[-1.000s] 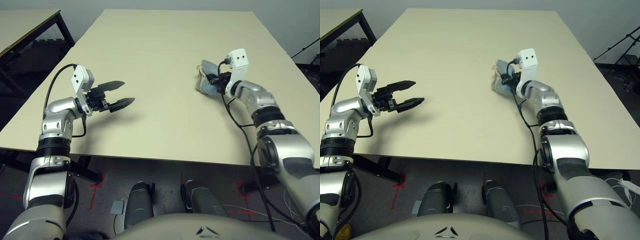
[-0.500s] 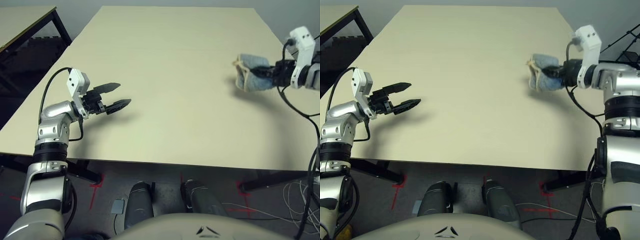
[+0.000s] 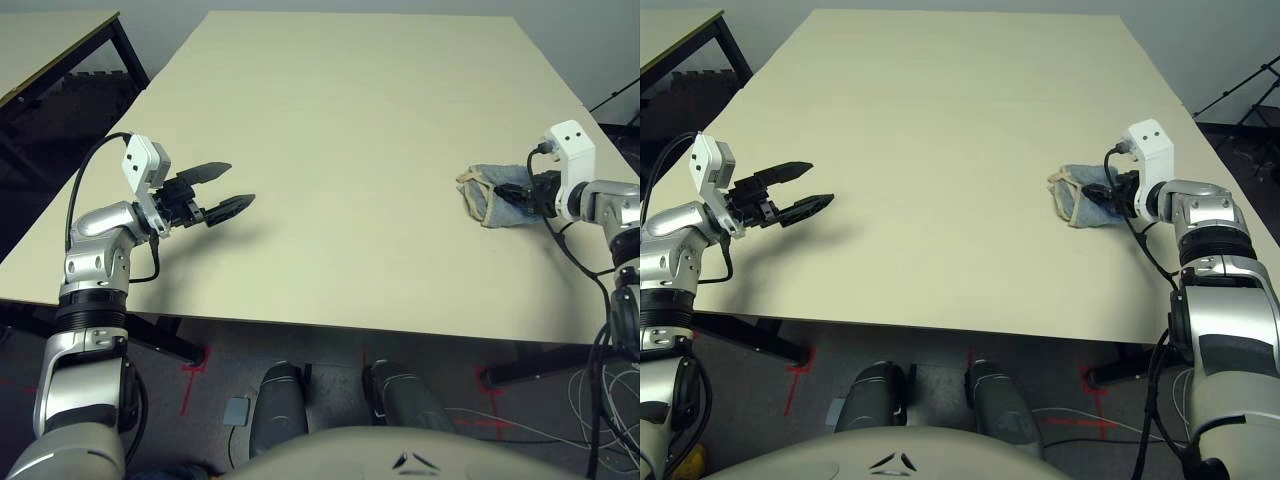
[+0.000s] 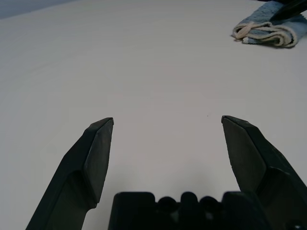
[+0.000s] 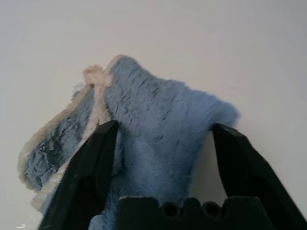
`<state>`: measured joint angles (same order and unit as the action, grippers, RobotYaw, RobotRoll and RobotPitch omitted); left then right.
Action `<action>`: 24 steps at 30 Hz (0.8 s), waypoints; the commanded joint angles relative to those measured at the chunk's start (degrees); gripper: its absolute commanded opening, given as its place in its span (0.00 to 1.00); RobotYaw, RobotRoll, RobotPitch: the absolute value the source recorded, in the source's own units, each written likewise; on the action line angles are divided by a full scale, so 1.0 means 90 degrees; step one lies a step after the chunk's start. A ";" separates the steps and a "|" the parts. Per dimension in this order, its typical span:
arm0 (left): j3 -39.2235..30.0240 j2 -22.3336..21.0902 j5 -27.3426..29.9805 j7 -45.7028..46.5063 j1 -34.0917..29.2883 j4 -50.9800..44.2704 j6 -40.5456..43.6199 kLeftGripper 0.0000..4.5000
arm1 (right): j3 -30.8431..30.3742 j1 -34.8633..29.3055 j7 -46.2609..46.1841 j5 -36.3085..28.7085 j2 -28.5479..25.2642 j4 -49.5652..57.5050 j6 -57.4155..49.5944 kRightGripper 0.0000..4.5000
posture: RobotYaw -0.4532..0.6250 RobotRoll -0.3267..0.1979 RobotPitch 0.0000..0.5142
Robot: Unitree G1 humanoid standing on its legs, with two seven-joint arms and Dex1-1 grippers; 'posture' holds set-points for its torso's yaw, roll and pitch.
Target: Wipe the water off the table with a rag.
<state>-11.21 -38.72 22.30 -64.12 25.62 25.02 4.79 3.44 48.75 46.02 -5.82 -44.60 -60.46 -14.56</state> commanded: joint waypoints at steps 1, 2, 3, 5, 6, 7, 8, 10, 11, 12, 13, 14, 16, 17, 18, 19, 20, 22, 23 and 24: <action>-0.0142 0.0027 -0.0185 0.0536 -0.0060 -0.0056 -0.0163 1.00 | 0.0307 -0.0058 0.0083 -0.0129 -0.0263 0.0337 0.0095 0.99 | 0.34 0.62 0.22; -0.0206 0.0084 -0.0245 0.0827 -0.0042 0.0006 -0.0253 1.00 | 0.0392 -0.0140 0.0030 -0.0130 -0.0368 0.0449 0.0161 0.99 | 0.34 0.62 0.22; -0.0273 0.0143 -0.0285 0.1106 -0.0024 0.0060 -0.0342 1.00 | 0.0473 -0.0236 -0.0032 -0.0134 -0.0453 0.0547 0.0261 0.99 | 0.34 0.62 0.22; -0.0417 0.0260 -0.0335 0.1597 0.0005 0.0138 -0.0514 1.00 | 0.0670 -0.0431 -0.0080 -0.0240 -0.0499 0.0694 0.0494 0.99 | 0.34 0.62 0.22; -0.0512 0.0313 -0.0376 0.1894 0.0031 0.0221 -0.0598 1.00 | 0.0873 -0.0528 -0.0148 -0.0396 -0.0442 0.0759 0.0581 0.99 | 0.34 0.62 0.26; -0.0617 0.0354 -0.0423 0.2192 0.0067 0.0349 -0.0701 1.00 | 0.1124 -0.0618 -0.0187 -0.0611 -0.0347 0.0804 0.0701 0.99 | 0.34 0.62 0.28; -0.0704 0.0371 -0.0475 0.2477 0.0087 0.0468 -0.0767 1.00 | 0.1355 -0.0723 -0.0201 -0.0810 -0.0243 0.0861 0.0870 0.99 | 0.34 0.62 0.28; -0.0782 0.0366 -0.0581 0.2870 0.0096 0.0632 -0.0900 1.00 | 0.1620 -0.0918 -0.0255 -0.0992 -0.0100 0.0946 0.1183 0.99 | 0.34 0.62 0.30; -0.0813 0.0368 -0.0629 0.3050 0.0106 0.0701 -0.0973 1.00 | 0.1755 -0.1009 -0.0287 -0.1091 -0.0013 0.0990 0.1363 0.99 | 0.35 0.62 0.30; -0.0841 0.0370 -0.0666 0.3216 0.0128 0.0771 -0.1022 1.00 | 0.1888 -0.1084 -0.0351 -0.1180 0.0062 0.1008 0.1491 0.99 | 0.35 0.62 0.31; -0.0869 0.0365 -0.0712 0.3399 0.0170 0.0867 -0.1087 1.00 | 0.2028 -0.1154 -0.0396 -0.1273 0.0134 0.0990 0.1653 0.99 | 0.35 0.62 0.32; -0.0904 0.0360 -0.0760 0.3596 0.0229 0.0975 -0.1178 1.00 | 0.2168 -0.1234 -0.0456 -0.1371 0.0209 0.0995 0.1809 0.99 | 0.35 0.62 0.32; -0.0966 0.0339 -0.0809 0.3931 0.0370 0.1211 -0.1295 1.00 | 0.2351 -0.1343 -0.0565 -0.1479 0.0293 0.0917 0.2052 0.99 | 0.35 0.62 0.33; -0.1000 0.0327 -0.0811 0.4070 0.0453 0.1344 -0.1299 1.00 | 0.2431 -0.1401 -0.0606 -0.1540 0.0330 0.0901 0.2140 0.99 | 0.35 0.62 0.33; -0.1026 0.0322 -0.0832 0.4204 0.0529 0.1468 -0.1333 1.00 | 0.2518 -0.1453 -0.0629 -0.1599 0.0351 0.0850 0.2218 0.99 | 0.35 0.62 0.33; -0.1039 0.0317 -0.0848 0.4286 0.0583 0.1562 -0.1368 1.00 | 0.2568 -0.1488 -0.0644 -0.1644 0.0367 0.0823 0.2270 0.99 | 0.35 0.62 0.33; -0.1045 0.0306 -0.0872 0.4348 0.0634 0.1658 -0.1419 1.00 | 0.2599 -0.1513 -0.0670 -0.1674 0.0381 0.0805 0.2304 0.99 | 0.35 0.62 0.33; -0.1047 0.0288 -0.0914 0.4467 0.0741 0.1865 -0.1505 1.00 | 0.2683 -0.1600 -0.0735 -0.1719 0.0416 0.0767 0.2423 0.99 | 0.34 0.62 0.33; -0.1044 0.0285 -0.0929 0.4520 0.0793 0.1957 -0.1545 1.00 | 0.2729 -0.1652 -0.0797 -0.1744 0.0428 0.0740 0.2497 0.99 | 0.34 0.62 0.33; -0.1033 0.0290 -0.0939 0.4542 0.0840 0.2034 -0.1579 1.00 | 0.2774 -0.1695 -0.0844 -0.1768 0.0432 0.0704 0.2561 0.99 | 0.34 0.62 0.33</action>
<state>-20.29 -35.91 14.78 -23.98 32.90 41.59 -8.51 26.99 34.72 39.36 -20.86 -40.94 -52.71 7.22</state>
